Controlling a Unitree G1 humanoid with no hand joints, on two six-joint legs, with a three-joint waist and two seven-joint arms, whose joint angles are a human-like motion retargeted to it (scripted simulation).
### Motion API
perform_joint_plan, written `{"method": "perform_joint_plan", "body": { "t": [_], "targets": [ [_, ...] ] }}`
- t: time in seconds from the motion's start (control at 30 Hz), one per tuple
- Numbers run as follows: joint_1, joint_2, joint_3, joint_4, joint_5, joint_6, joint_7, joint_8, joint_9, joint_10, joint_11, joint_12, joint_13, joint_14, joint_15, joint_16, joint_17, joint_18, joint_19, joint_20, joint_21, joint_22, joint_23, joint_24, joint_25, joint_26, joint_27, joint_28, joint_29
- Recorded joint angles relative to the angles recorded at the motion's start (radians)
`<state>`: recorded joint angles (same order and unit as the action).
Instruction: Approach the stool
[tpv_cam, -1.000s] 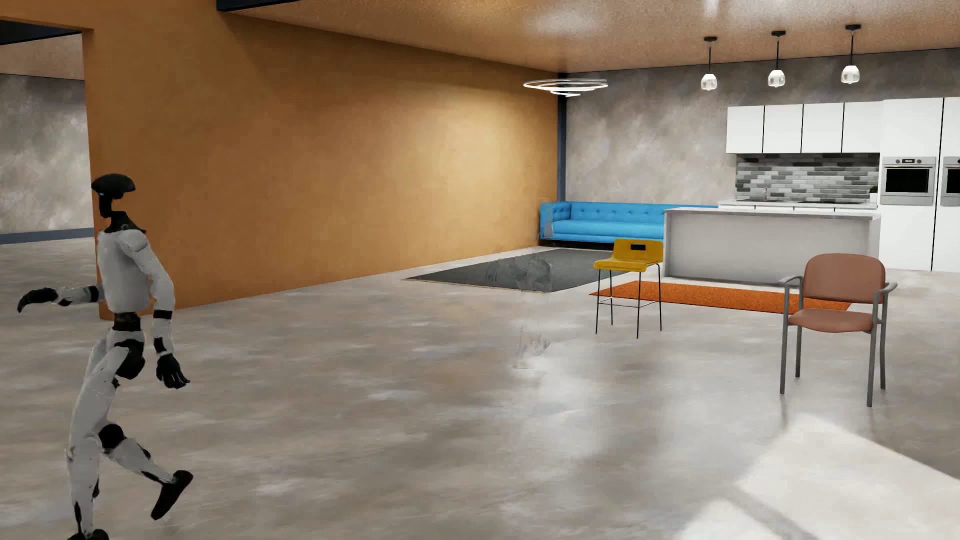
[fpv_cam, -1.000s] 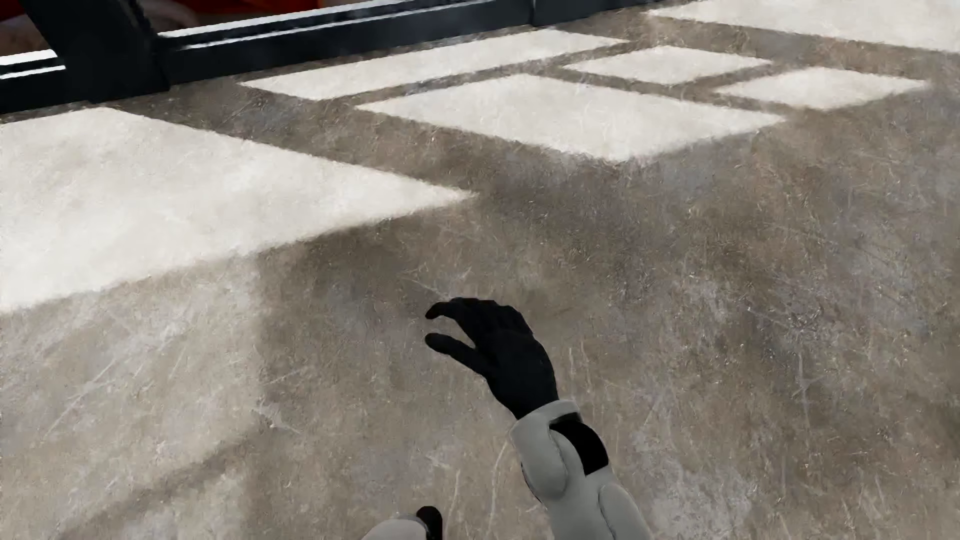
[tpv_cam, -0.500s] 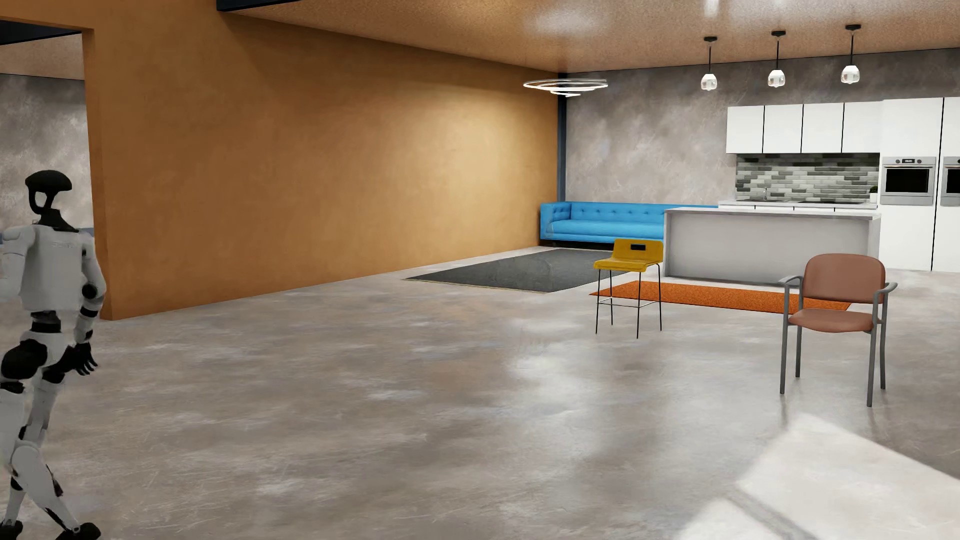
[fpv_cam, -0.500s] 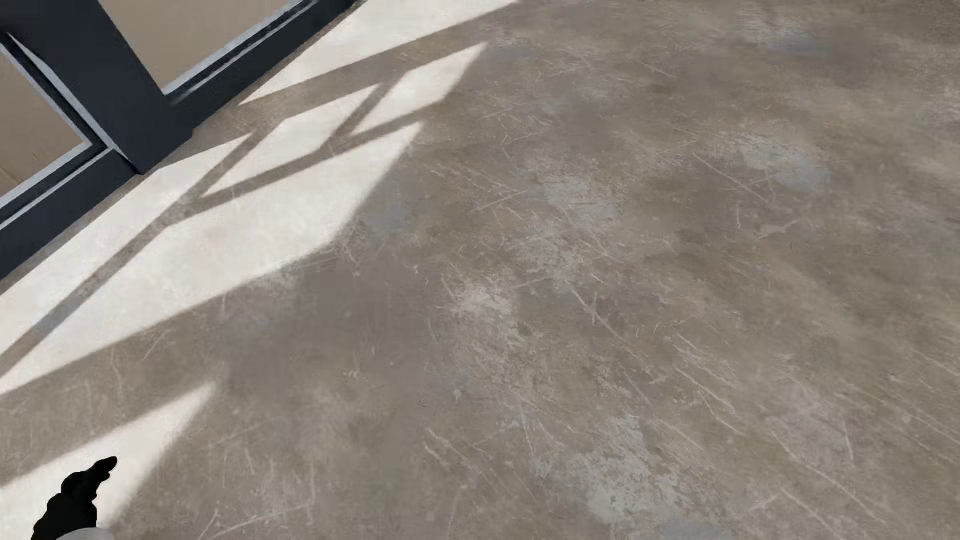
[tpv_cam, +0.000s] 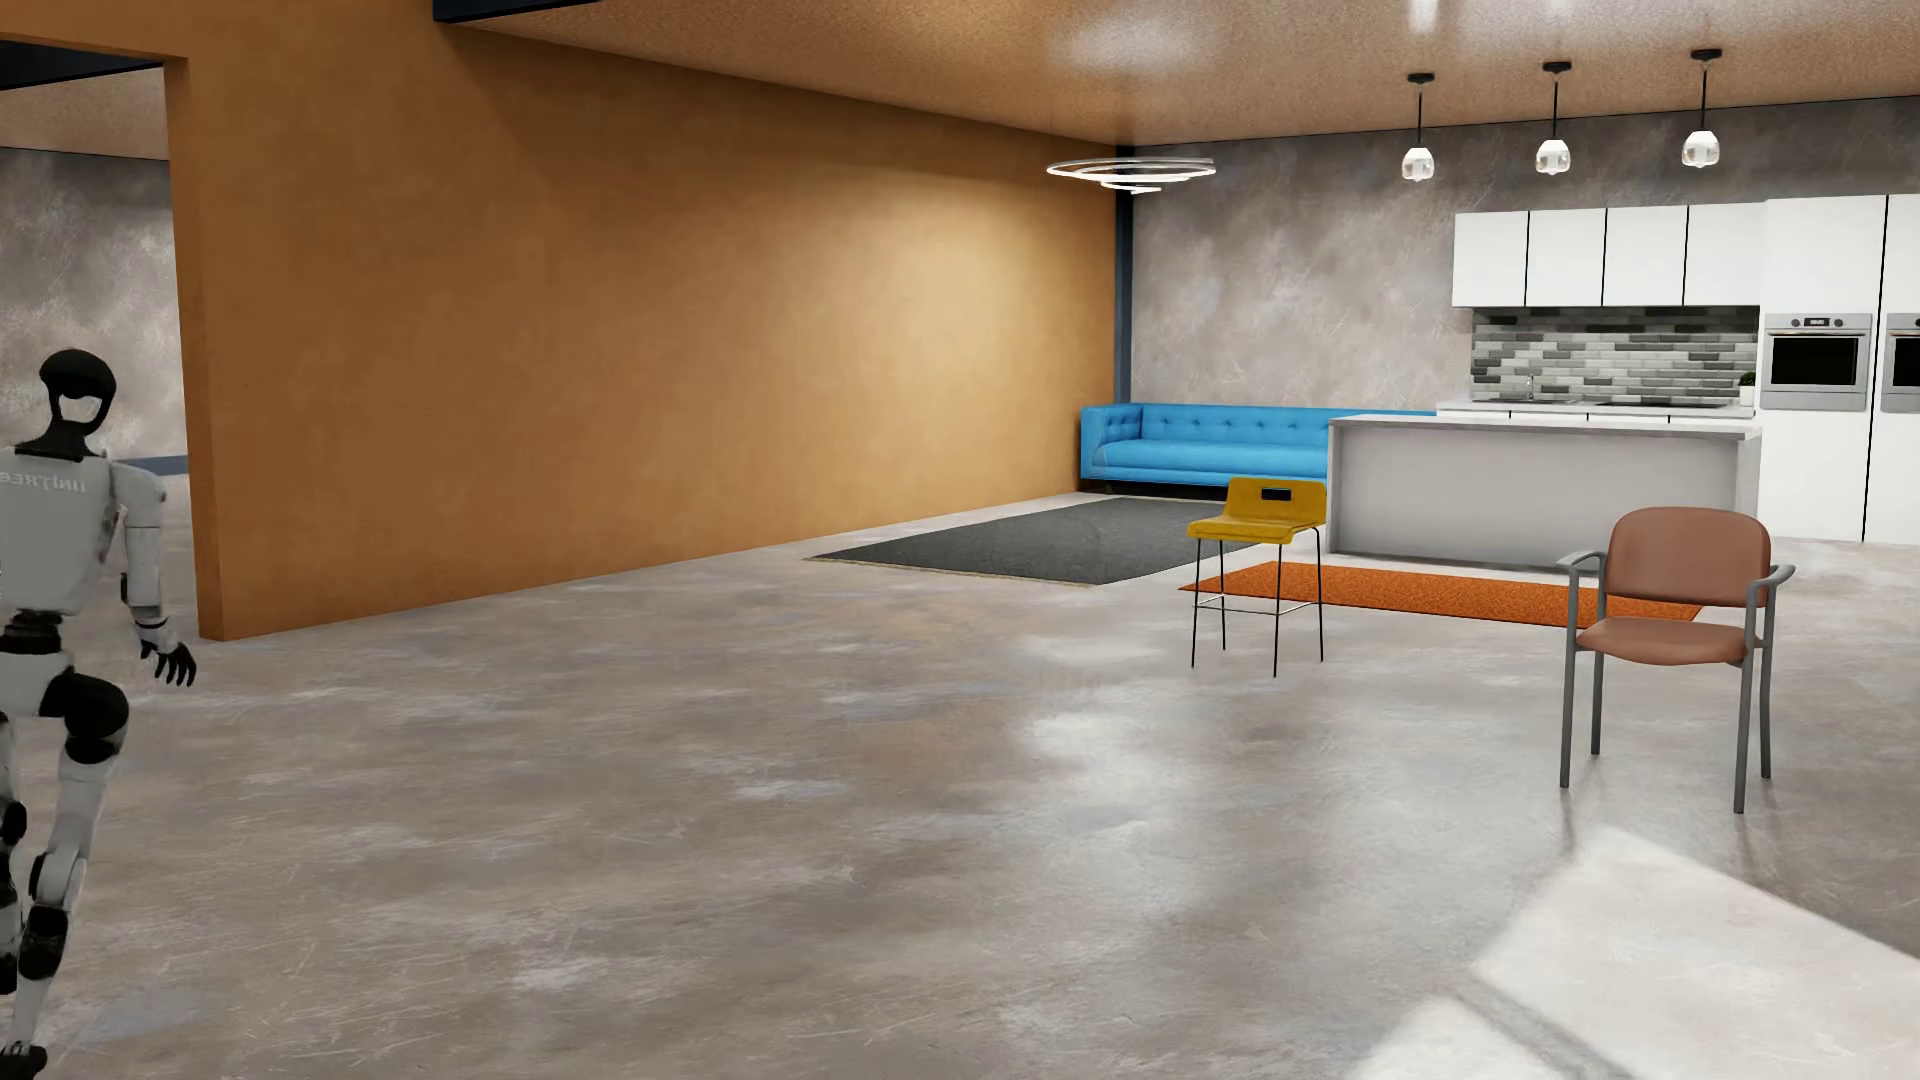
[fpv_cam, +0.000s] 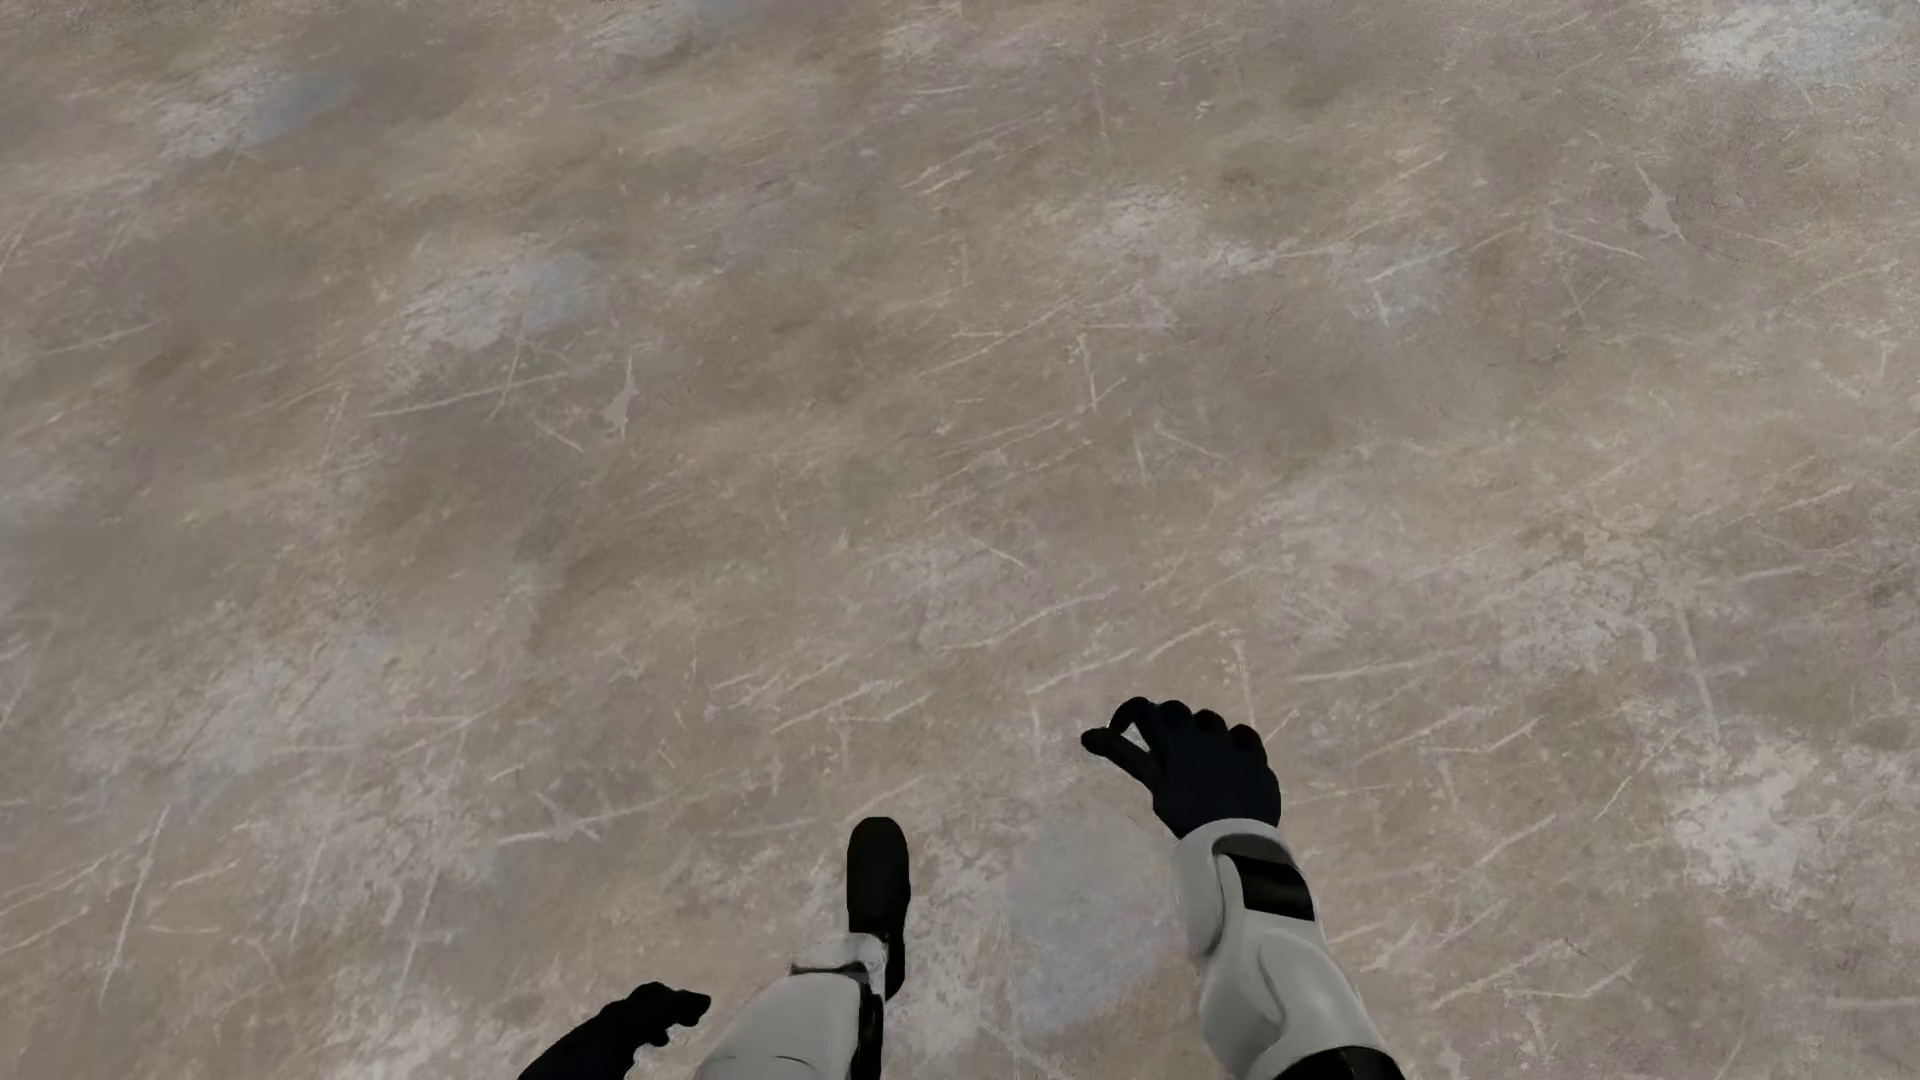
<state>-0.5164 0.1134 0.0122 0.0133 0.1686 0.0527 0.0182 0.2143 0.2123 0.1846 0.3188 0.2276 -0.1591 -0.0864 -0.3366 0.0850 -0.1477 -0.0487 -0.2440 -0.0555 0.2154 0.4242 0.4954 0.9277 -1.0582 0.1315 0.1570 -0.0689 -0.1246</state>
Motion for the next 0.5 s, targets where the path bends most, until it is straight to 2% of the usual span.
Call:
{"method": "perform_joint_plan", "body": {
  "t": [0.03,0.07,0.1,0.13,0.17,0.2,0.23,0.27,0.3,0.33,0.37,0.4,0.43,0.47,0.5],
  "targets": [
    [0.007,0.018,-0.003,-0.041,-0.008,-0.011,-0.027,0.027,0.008,-0.028,0.040,-0.011,0.013,0.019,-0.016,0.033,-0.019,-0.089,-0.001,-0.034,0.001,0.003,-0.021,0.037,0.042,-0.006,0.014,-0.005,0.053],
    [0.013,0.037,-0.002,-0.076,-0.007,-0.024,-0.085,0.048,0.015,0.046,0.112,-0.024,0.030,0.017,-0.006,0.058,-0.036,-0.110,0.004,-0.049,-0.002,0.021,-0.018,0.056,0.069,0.002,0.029,-0.004,0.090],
    [0.030,0.044,0.001,-0.099,-0.009,-0.036,-0.134,0.070,0.018,0.117,0.194,-0.036,0.044,0.039,0.054,0.064,-0.055,-0.076,0.007,-0.044,-0.003,0.059,0.014,0.056,0.070,0.022,0.061,-0.007,0.118],
    [0.053,0.019,0.001,-0.081,0.002,-0.050,-0.101,0.076,0.021,0.196,0.354,-0.044,0.056,0.108,0.159,0.057,-0.066,-0.044,0.031,-0.011,-0.010,0.111,0.064,0.035,0.066,0.053,0.102,-0.005,0.135],
    [0.056,-0.046,0.001,-0.045,0.022,-0.064,-0.046,0.072,0.023,0.311,0.567,-0.047,0.078,0.052,0.274,0.044,-0.068,-0.035,0.188,0.038,-0.026,0.178,0.118,0.006,0.057,0.103,0.154,-0.009,0.132],
    [0.089,-0.137,0.004,-0.002,0.012,-0.078,0.011,0.016,0.024,0.393,0.785,-0.052,0.114,-0.031,0.417,0.037,-0.057,-0.028,0.406,0.084,-0.053,0.253,0.160,-0.017,0.050,0.159,0.215,-0.015,0.114],
    [0.151,-0.234,0.002,0.032,-0.048,-0.089,0.064,-0.055,0.024,0.426,0.943,-0.067,0.157,-0.099,0.461,0.046,-0.040,-0.025,0.413,0.099,-0.089,0.337,0.187,-0.012,0.057,0.206,0.260,-0.036,0.082],
    [0.227,-0.324,-0.008,0.049,-0.122,-0.097,0.105,-0.125,0.023,0.420,1.035,-0.093,0.208,-0.145,0.400,0.069,-0.021,-0.021,0.338,0.061,-0.141,0.422,0.204,0.045,0.093,0.233,0.282,-0.078,0.052],
    [0.304,-0.405,-0.022,0.058,-0.198,-0.103,0.137,-0.200,0.021,0.394,1.071,-0.118,0.259,-0.174,0.372,0.099,-0.006,-0.019,0.297,-0.016,-0.193,0.475,0.219,0.146,0.143,0.229,0.278,-0.109,0.045],
    [0.377,-0.479,-0.039,0.059,-0.254,-0.106,0.168,-0.261,0.017,0.358,1.057,-0.131,0.312,-0.196,0.381,0.120,-0.003,-0.019,0.286,-0.067,-0.234,0.487,0.230,0.231,0.190,0.205,0.266,-0.112,0.050],
    [0.447,-0.547,-0.054,0.058,-0.268,-0.106,0.197,-0.302,0.013,0.315,0.998,-0.137,0.353,-0.212,0.381,0.112,-0.007,-0.020,0.272,-0.053,-0.237,0.453,0.251,0.236,0.202,0.174,0.261,-0.084,0.066],
    [0.509,-0.609,-0.065,0.055,-0.256,-0.102,0.224,-0.323,0.009,0.274,0.900,-0.134,0.392,-0.227,0.365,0.091,-0.026,-0.022,0.272,0.008,-0.225,0.396,0.275,0.163,0.193,0.130,0.244,-0.052,0.089],
    [0.566,-0.657,-0.075,0.049,-0.249,-0.097,0.251,-0.345,0.006,0.236,0.764,-0.133,0.425,-0.243,0.357,0.068,-0.054,-0.024,0.265,0.072,-0.189,0.339,0.307,0.053,0.147,0.094,0.223,-0.033,0.123],
    [0.621,-0.676,-0.083,0.044,-0.257,-0.093,0.274,-0.387,0.005,0.200,0.581,-0.137,0.446,-0.258,0.354,0.060,-0.083,-0.030,0.268,0.100,-0.139,0.285,0.342,-0.038,0.072,0.070,0.201,-0.022,0.174],
    [0.674,-0.660,-0.090,0.037,-0.268,-0.090,0.294,-0.460,0.005,0.167,0.342,-0.146,0.456,-0.275,0.378,0.069,-0.105,-0.038,0.270,0.086,-0.090,0.235,0.374,-0.079,-0.012,0.054,0.181,-0.010,0.233]
  ]
}}
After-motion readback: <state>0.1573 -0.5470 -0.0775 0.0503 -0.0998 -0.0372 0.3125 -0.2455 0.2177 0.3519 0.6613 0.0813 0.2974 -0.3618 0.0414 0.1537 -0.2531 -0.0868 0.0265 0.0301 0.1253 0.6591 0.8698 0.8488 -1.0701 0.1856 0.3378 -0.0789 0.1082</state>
